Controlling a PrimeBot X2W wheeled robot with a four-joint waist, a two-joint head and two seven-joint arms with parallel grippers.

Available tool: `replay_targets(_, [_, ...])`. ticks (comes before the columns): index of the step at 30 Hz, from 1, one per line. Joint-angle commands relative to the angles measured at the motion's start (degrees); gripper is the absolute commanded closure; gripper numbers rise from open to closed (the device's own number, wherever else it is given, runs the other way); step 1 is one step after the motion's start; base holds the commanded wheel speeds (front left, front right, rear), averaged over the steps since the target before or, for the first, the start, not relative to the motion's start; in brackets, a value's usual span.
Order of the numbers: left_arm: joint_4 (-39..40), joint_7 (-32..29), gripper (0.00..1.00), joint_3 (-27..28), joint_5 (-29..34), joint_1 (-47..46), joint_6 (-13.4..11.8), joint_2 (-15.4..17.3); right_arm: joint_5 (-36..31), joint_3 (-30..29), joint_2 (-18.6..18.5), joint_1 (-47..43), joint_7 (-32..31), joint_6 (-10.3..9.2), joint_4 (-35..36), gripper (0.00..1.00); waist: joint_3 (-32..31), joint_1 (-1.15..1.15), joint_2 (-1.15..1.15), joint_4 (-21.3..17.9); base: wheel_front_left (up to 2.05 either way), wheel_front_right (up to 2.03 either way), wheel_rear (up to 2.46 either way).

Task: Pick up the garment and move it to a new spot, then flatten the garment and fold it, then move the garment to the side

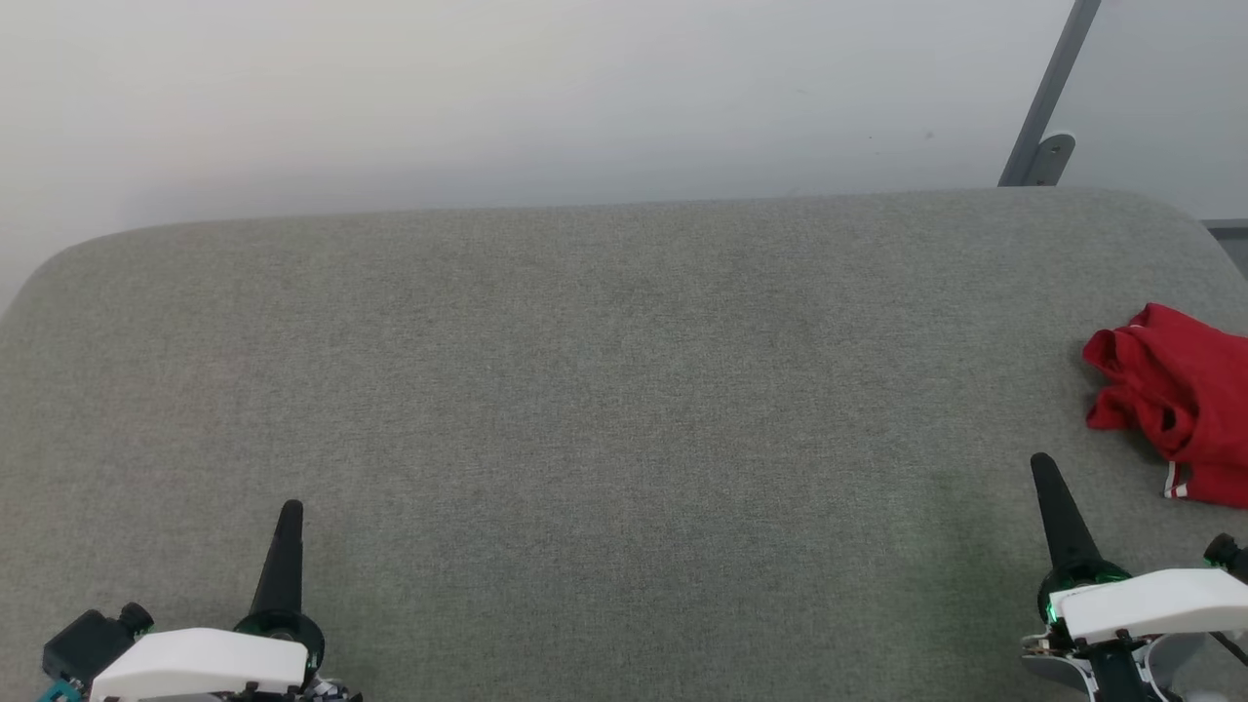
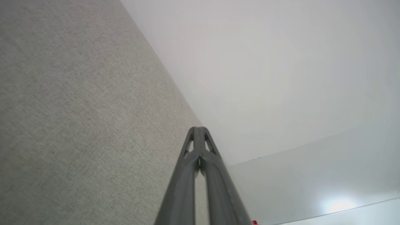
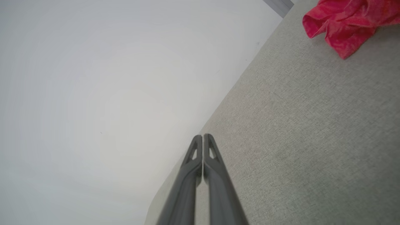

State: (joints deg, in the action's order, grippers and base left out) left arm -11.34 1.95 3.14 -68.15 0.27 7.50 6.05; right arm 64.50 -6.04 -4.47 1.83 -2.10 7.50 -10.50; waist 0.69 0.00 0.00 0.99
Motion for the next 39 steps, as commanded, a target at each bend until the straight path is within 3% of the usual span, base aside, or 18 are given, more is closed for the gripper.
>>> replay_targets(1, [0.3,-0.3,1.0,0.4,-1.1,-1.1,0.0,0.3,1.2,-0.2,-0.1,1.3,-0.3,0.0,0.3,1.0,0.0,0.0,0.0,0.0,0.0,0.0,0.0])
replay_targets(39, [-1.7,-5.5,1.0,2.0,-17.1,-5.1,0.0,-1.7,19.3,-0.5,1.2,3.6,-3.2,-0.01,-2.3,1.0,-0.3,0.0,0.0,-0.6,0.0,0.0,0.0])
